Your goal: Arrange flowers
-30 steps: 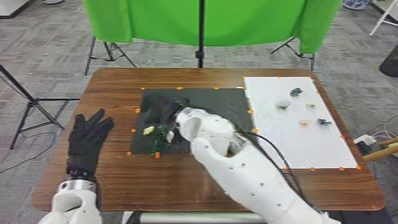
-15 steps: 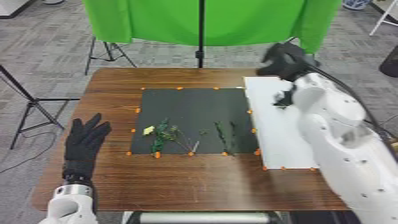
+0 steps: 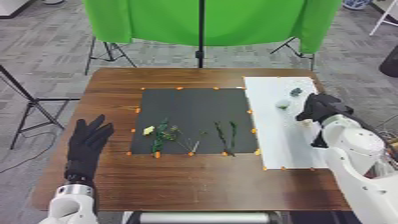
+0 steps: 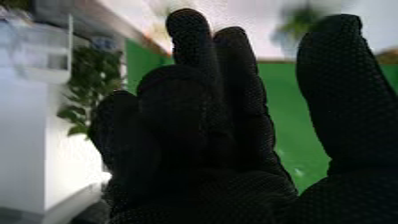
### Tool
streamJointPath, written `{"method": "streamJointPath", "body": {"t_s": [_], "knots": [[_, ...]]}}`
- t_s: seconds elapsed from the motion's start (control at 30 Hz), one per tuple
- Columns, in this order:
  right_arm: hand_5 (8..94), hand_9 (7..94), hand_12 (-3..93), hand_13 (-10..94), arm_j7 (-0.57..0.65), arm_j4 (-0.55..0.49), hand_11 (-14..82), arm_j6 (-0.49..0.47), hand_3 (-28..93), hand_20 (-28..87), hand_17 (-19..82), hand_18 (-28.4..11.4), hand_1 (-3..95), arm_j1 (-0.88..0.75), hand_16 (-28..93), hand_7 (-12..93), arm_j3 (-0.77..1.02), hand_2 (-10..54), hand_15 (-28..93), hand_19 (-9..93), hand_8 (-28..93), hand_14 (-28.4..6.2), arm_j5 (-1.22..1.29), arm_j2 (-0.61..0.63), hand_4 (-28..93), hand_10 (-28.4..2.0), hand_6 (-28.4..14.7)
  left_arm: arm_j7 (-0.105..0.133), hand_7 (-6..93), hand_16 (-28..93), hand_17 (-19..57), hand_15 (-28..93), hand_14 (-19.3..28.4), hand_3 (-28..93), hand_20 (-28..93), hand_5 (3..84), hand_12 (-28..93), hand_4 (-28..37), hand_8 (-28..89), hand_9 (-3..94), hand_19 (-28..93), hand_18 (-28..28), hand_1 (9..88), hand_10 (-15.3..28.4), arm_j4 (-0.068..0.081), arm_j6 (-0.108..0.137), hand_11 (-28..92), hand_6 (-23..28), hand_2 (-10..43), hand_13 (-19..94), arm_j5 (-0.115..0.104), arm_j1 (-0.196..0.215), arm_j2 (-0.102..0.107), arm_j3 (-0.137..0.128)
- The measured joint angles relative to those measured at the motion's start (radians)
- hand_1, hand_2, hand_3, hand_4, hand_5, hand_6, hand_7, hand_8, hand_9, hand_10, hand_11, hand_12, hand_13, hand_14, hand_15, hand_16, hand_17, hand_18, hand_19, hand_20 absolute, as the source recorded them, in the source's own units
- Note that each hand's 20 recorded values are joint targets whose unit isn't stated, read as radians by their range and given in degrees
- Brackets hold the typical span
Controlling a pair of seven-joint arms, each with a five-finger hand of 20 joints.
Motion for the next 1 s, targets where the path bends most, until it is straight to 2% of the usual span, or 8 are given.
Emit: {"method": "streamJointPath", "body": {"t_s": [0.17, 0.2, 0.3, 0.37, 0.5, 0.7, 0.87, 1.0], "knots": [[65.8, 78.8, 22.4, 85, 0.006, 0.032, 20.8, -0.002, 61, 55, 62, -11.3, 46.0, -0.019, 32, 16, 0.003, -9.5, 63, 93, -8, -4.0, 0.008, -0.008, -16, -15.0, -0.1, -0.006, 4.7, 5, 1.9, 9, 15.0, 57, 18, 40.9, 15, -28.3, -5, 43.8, 6, 12.8, 15.2, 12.5, 0.0, -0.005, 14, 4.6, 8.9, 33, 0.002, 0.0, 0.0, 0.0], [67.3, 80.9, 26.4, 86, 0.003, 0.037, 18.7, 0.008, 59, 55, 63, -10.7, 50.5, -0.022, 33, 17, 0.003, -9.5, 62, 93, -3, -3.4, 0.007, -0.011, -16, -13.9, -0.2, -0.007, 4.6, 5, 1.8, 9, 15.1, 57, 18, 40.8, 15, -28.3, -5, 43.8, 6, 12.8, 15.3, 12.5, 0.0, -0.006, 14, 4.7, 8.9, 33, 0.003, 0.0, 0.0, 0.0], [73.8, 88.4, 37.6, 89, -0.011, 0.062, 8.6, 0.094, 38, 54, 66, -9.5, 66.7, -0.028, 33, 17, -0.001, -9.5, 61, 93, 11, -2.4, -0.008, -0.019, -5, -10.8, -1.9, -0.007, 4.5, 5, 1.8, 9, 15.0, 58, 18, 40.8, 15, -28.3, -5, 43.8, 6, 12.9, 15.2, 12.5, -0.001, -0.006, 14, 4.7, 8.6, 33, 0.003, 0.0, 0.0, 0.0], [77.9, 91.4, 38.9, 91, -0.025, 0.097, 7.8, 0.187, 45, 54, 68, -9.0, 67.3, -0.03, 34, 18, -0.011, -9.5, 59, 93, 13, -2.0, -0.017, -0.023, -8, -10.5, -2.2, -0.007, 4.5, 5, 1.8, 9, 15.0, 57, 19, 40.8, 15, -28.3, -5, 43.8, 6, 12.9, 15.2, 12.5, -0.002, -0.006, 14, 4.7, 8.5, 33, 0.003, 0.001, -0.001, -0.001], [80.1, 93.1, 39.4, 93, -0.045, 0.145, 8.6, 0.33, 48, 53, 69, -8.7, 67.8, -0.03, 34, 19, -0.03, -9.5, 58, 93, 13, -1.5, -0.021, -0.023, -9, -9.8, -2.4, -0.006, 4.5, 6, 1.8, 9, 15.1, 58, 19, 40.7, 15, -28.3, -5, 43.8, 6, 12.9, 15.2, 12.5, -0.004, -0.006, 14, 4.8, 8.2, 33, 0.003, 0.002, -0.004, -0.001], [80.3, 93.4, 39.9, 93, -0.051, 0.125, 8.8, 0.359, 49, 54, 69, -8.4, 67.2, 0.025, 35, 19, -0.102, -9.5, 58, 93, 13, -1.3, 0.012, 0.0, -9, -9.8, -2.4, -0.005, 4.4, 6, 1.8, 9, 15.1, 58, 19, 40.7, 15, -28.3, -5, 43.8, 6, 13.0, 15.6, 12.5, -0.005, -0.006, 14, 4.9, 7.9, 33, 0.003, 0.005, -0.004, -0.002], [80.2, 93.4, 40.3, 93, -0.079, 0.113, 8.6, 0.382, 50, 54, 69, -8.5, 66.0, 0.211, 35, 19, -0.283, -9.5, 58, 93, 14, -1.2, 0.093, 0.004, -9, -9.7, -2.2, -0.005, 4.3, 6, 1.8, 9, 15.0, 57, 18, 40.7, 15, -28.3, -5, 43.8, 6, 13.0, 15.6, 12.5, -0.005, -0.006, 14, 4.9, 7.8, 33, 0.003, 0.004, -0.004, -0.001], [80.3, 93.4, 40.5, 93, -0.17, 0.136, 8.5, 0.382, 51, 54, 69, -8.5, 65.7, 0.379, 35, 19, -0.411, -9.5, 58, 93, 14, -1.2, 0.116, -0.06, -10, -9.6, -2.1, -0.005, 4.4, 6, 1.8, 9, 15.0, 57, 18, 40.8, 15, -28.3, -5, 43.8, 6, 13.0, 15.7, 12.5, -0.004, -0.006, 14, 4.9, 7.9, 33, 0.003, 0.001, -0.004, 0.001]]}}
